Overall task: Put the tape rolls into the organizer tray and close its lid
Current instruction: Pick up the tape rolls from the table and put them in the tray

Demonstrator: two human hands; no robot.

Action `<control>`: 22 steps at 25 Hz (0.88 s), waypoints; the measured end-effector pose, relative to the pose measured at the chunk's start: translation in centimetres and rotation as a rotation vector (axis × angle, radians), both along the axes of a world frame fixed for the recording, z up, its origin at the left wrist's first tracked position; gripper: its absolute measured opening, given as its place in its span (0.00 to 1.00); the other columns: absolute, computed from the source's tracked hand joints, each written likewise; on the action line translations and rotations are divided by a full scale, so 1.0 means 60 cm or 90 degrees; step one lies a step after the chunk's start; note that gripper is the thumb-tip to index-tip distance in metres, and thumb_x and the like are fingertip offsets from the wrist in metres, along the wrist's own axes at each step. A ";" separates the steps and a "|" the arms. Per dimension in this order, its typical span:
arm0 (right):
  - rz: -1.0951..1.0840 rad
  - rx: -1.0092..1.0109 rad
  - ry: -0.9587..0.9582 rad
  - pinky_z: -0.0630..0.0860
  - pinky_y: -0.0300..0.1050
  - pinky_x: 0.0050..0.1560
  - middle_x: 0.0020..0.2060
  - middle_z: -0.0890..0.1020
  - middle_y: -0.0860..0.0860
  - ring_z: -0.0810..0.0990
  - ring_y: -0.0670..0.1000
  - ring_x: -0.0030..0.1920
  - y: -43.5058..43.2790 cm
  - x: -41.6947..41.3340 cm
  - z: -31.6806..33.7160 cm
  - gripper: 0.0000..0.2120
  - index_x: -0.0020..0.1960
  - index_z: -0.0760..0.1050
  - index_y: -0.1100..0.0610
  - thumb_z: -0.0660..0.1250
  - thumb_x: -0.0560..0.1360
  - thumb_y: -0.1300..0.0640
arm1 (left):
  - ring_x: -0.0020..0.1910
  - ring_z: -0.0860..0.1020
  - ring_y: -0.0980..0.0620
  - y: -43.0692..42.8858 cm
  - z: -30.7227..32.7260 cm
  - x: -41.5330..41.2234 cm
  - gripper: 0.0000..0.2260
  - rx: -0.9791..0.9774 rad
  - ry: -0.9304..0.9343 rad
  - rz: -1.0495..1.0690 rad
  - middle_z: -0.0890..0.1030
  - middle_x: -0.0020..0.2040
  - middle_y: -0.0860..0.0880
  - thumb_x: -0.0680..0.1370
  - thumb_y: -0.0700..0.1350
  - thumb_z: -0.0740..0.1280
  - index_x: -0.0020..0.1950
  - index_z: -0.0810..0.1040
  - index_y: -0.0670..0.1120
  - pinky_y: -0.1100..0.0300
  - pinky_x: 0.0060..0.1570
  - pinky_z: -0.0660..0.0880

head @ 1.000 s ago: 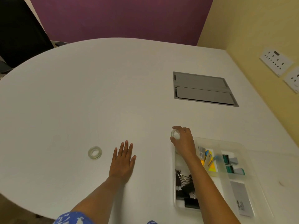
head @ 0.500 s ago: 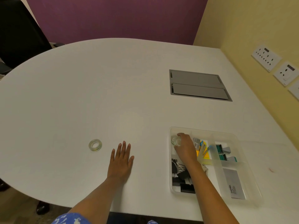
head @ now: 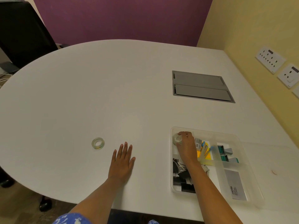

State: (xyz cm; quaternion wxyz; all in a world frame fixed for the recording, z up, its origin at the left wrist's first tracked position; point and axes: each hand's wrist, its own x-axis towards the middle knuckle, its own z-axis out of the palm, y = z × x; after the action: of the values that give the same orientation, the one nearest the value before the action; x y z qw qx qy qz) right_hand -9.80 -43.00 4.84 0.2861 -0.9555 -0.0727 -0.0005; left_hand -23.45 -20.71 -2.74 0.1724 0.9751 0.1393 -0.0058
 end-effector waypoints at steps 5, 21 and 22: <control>0.001 0.012 0.001 0.76 0.49 0.53 0.60 0.74 0.60 0.75 0.59 0.58 0.007 0.005 0.002 0.19 0.62 0.73 0.63 0.68 0.72 0.70 | 0.76 0.35 0.54 0.000 0.001 -0.002 0.26 0.006 -0.018 -0.001 0.36 0.76 0.54 0.83 0.54 0.46 0.76 0.38 0.50 0.59 0.72 0.29; 0.043 0.155 -0.077 0.65 0.34 0.53 0.60 0.75 0.55 0.71 0.53 0.63 0.139 -0.031 0.060 0.15 0.62 0.74 0.57 0.66 0.76 0.64 | 0.75 0.34 0.55 0.000 0.003 -0.005 0.26 0.044 -0.049 -0.003 0.37 0.77 0.55 0.82 0.56 0.45 0.76 0.37 0.52 0.61 0.68 0.24; 0.086 0.150 -0.063 0.65 0.33 0.52 0.61 0.74 0.54 0.70 0.52 0.64 0.167 -0.040 0.061 0.15 0.63 0.73 0.57 0.65 0.77 0.63 | 0.75 0.35 0.55 0.000 -0.001 -0.004 0.26 0.041 -0.062 0.003 0.38 0.77 0.55 0.82 0.56 0.45 0.77 0.39 0.52 0.61 0.69 0.25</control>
State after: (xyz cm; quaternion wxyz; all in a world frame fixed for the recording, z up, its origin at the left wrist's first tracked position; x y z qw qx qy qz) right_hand -12.21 -33.01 8.50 0.3921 -0.9069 -0.1500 -0.0366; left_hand -23.67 -20.70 -2.78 0.1476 0.9789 0.1332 0.0465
